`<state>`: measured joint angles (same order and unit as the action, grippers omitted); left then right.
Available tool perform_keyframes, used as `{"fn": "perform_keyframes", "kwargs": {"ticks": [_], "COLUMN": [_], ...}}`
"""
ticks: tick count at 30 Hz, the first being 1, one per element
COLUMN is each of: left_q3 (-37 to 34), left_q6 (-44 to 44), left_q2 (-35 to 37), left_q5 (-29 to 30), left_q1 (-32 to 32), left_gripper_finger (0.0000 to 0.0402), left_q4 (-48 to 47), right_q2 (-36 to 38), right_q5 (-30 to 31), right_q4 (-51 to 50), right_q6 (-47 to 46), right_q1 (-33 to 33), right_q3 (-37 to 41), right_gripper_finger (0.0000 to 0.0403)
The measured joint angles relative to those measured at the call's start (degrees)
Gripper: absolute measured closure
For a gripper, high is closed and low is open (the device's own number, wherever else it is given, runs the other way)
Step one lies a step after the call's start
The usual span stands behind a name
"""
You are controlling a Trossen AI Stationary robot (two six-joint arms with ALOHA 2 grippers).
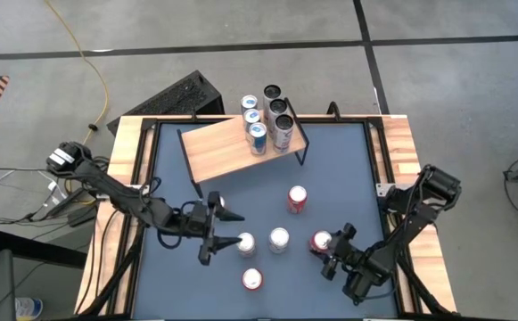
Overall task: Place canned beverage on shelf
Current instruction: Put the bottom right red soda can on the shelf
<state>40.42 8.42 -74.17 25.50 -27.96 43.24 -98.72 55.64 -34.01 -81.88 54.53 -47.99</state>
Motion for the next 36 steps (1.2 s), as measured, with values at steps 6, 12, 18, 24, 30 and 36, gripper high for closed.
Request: {"fn": "perform_keyframes", "kwargs": {"ticks": [6, 12, 18, 24, 30, 36], "left_q3": [0.0, 12.1, 32.7, 52.8, 70.5, 74.9], "left_q6": [2.9, -2.4, -11.2, -19.1, -24.0, -27.2], "left_q2": [0.0, -0.4, -8.7, -21.7, -34.4, -38.3], "left_q5": [-8.8, -14.1, -14.9, -24.5, -23.8, -22.2], "left_q1": [3.5, 5.7, 5.8, 5.8, 6.2, 7.7], "left_gripper_finger": [0.0143, 0.0143, 0.0140, 0.0131, 0.0129, 0.0129], "left_q4": [-3.3, -29.7, -56.2, -67.1, -82.8, -82.4], "right_q2": [1.2, 4.4, 8.8, 10.7, 10.7, 10.7], "right_q5": [-2.3, -5.8, -6.1, -8.1, -10.2, -10.7], "right_q4": [-0.5, -1.3, -1.7, -1.7, 0.0, 0.3], "right_q6": [7.1, 20.6, 33.1, 39.3, 42.6, 43.3], "right_q1": [0.9, -1.2, -3.4, -6.9, -8.3, -7.4], "right_q3": [-4.2, -10.2, -15.0, -16.1, -16.1, -16.1], "right_gripper_finger": [0.0159, 0.0159, 0.0159, 0.0159, 0.0159, 0.0159]}}
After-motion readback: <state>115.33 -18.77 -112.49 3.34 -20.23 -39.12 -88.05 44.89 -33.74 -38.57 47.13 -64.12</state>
